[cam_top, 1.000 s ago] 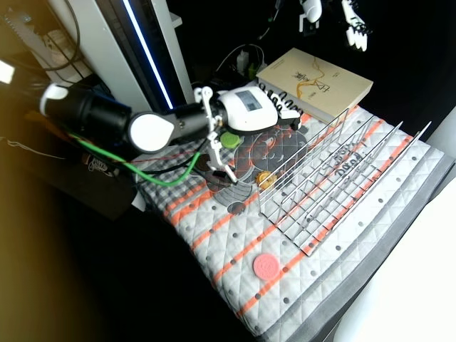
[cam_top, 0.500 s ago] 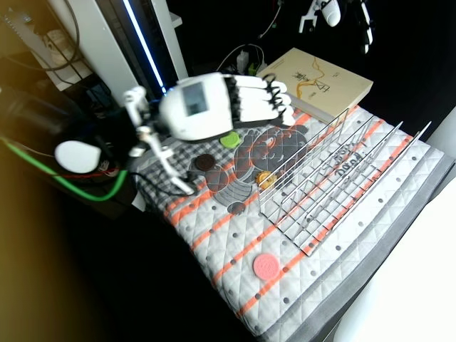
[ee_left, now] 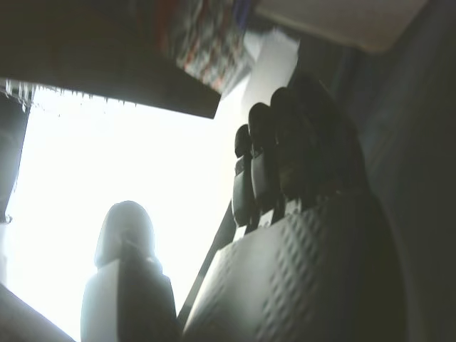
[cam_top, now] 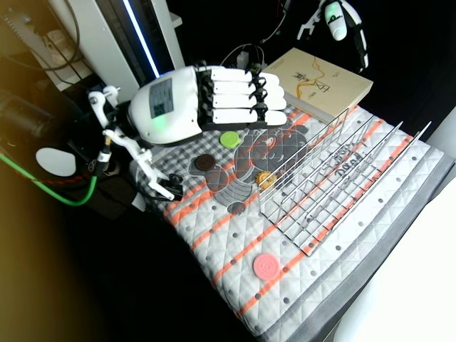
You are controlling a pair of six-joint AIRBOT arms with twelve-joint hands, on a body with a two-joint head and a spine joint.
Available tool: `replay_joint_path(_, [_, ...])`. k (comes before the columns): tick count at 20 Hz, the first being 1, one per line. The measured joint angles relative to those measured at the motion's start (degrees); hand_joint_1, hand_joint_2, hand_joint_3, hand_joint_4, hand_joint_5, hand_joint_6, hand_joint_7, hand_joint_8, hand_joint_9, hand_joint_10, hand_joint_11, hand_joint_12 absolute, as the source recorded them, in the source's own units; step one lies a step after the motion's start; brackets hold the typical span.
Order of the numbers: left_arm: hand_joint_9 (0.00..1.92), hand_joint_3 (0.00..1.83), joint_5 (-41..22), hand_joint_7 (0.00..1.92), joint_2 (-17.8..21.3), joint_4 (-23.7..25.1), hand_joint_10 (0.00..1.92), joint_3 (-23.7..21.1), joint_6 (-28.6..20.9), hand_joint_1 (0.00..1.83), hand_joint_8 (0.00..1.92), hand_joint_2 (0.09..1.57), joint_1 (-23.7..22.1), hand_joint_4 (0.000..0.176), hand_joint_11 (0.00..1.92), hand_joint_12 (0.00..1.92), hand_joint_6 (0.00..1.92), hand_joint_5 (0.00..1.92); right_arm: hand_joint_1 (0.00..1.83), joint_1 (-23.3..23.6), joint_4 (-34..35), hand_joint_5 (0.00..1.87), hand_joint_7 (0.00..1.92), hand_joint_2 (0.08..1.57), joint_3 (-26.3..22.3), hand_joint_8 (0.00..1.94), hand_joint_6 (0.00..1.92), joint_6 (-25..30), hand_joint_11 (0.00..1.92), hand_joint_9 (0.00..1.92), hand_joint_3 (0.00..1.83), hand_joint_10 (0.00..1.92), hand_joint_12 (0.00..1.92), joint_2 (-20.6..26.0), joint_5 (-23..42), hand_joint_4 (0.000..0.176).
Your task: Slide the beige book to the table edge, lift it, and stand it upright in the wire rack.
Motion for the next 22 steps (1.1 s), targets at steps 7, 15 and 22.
replay_joint_path(7, [0.26, 0.00, 11.0, 0.26, -1.9, 8.8, 0.01, 3.8, -0.4, 0.18, 0.00, 0.87, -6.7, 0.092, 0.00, 0.86, 0.00, 0.28, 0.00, -0.9, 0.2, 0.51, 0.56, 1.42, 0.3, 0.01, 0.01, 0.0, 0.54, 0.54, 0.00, 0.01, 0.03, 0.0, 0.2, 0.000])
replay_joint_path(15, [0.28, 0.00, 13.8, 0.34, -2.4, 11.1, 0.00, 4.9, -1.9, 0.18, 0.00, 0.98, -7.9, 0.023, 0.00, 0.79, 0.02, 0.53, 0.00, -1.5, 0.5, 0.47, 0.46, 1.44, 0.6, 0.00, 0.00, 0.0, 0.50, 0.44, 0.01, 0.00, 0.00, 0.0, 0.2, 0.000])
replay_joint_path(22, [0.35, 0.00, 12.0, 0.58, -2.4, 9.6, 0.00, 5.3, -3.4, 0.69, 0.00, 1.11, -7.9, 0.000, 0.00, 0.61, 0.00, 0.96, 0.00, -1.8, 0.7, 0.49, 0.49, 1.41, 0.6, 0.01, 0.01, 0.0, 0.54, 0.48, 0.00, 0.01, 0.01, 0.0, -0.2, 0.000])
